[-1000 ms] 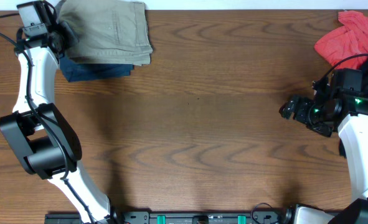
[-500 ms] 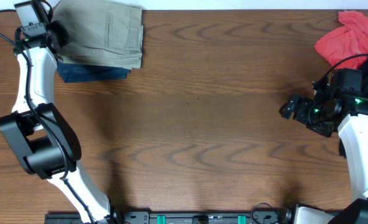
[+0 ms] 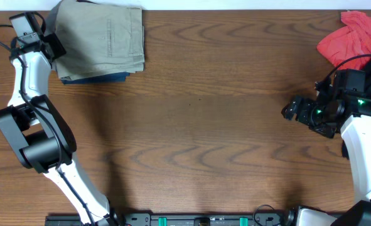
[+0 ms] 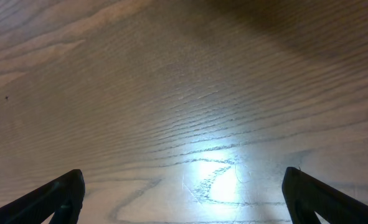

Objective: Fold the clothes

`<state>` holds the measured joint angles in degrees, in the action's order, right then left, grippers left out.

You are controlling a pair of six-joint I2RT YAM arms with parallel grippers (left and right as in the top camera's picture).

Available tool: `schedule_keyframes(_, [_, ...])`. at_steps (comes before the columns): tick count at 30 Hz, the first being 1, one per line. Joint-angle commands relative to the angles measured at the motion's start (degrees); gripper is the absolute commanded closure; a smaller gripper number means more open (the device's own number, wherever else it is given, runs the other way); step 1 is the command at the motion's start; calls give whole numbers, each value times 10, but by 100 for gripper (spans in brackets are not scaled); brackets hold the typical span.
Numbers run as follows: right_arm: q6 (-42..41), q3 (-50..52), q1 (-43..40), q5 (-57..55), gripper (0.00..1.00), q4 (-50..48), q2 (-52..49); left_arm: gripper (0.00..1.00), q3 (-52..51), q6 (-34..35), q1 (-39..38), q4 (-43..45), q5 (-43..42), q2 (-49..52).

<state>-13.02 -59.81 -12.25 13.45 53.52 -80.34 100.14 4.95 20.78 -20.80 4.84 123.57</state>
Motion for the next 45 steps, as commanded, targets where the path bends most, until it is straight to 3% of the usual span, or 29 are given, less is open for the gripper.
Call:
schedule_keyframes(1, [-2, -4, -2, 0, 1, 0, 5, 23, 14, 38, -10, -21, -13, -57])
schedule_keyframes(3, [-2, -4, -2, 0, 1, 0, 5, 11, 14, 69, -16, -41, -45, -89])
schedule_keyframes(6, [-2, -4, -2, 0, 1, 0, 5, 1, 14, 116, -21, -75, -120, -136])
schedule_keyframes(11, [-2, -4, -2, 0, 1, 1, 5, 0, 14, 136, -22, -154, -290, -216])
schedule_keyframes(13, [-2, -4, -2, 0, 1, 0, 5, 1, 14, 136, -22, -211, -320, -242])
schedule_keyframes(16, [-2, -4, -2, 0, 1, 0, 5, 2, 13, 129, -22, -311, -321, -275])
schedule_keyframes(21, [-2, -4, -2, 0, 1, 0, 5, 1, -29, 59, -23, -435, -322, -348])
schedule_keyframes(32, [-2, -4, -2, 0, 1, 0, 5, 2, -223, 41, -23, -490, -327, -671])
schedule_keyframes(38, [-2, -4, -2, 0, 1, 0, 5, 2, -231, 41, -23, -598, -327, -794])
schedule_keyframes(45, [-2, -4, -2, 0, 1, 0, 5, 2, -231, 41, -23, -609, -327, -876])
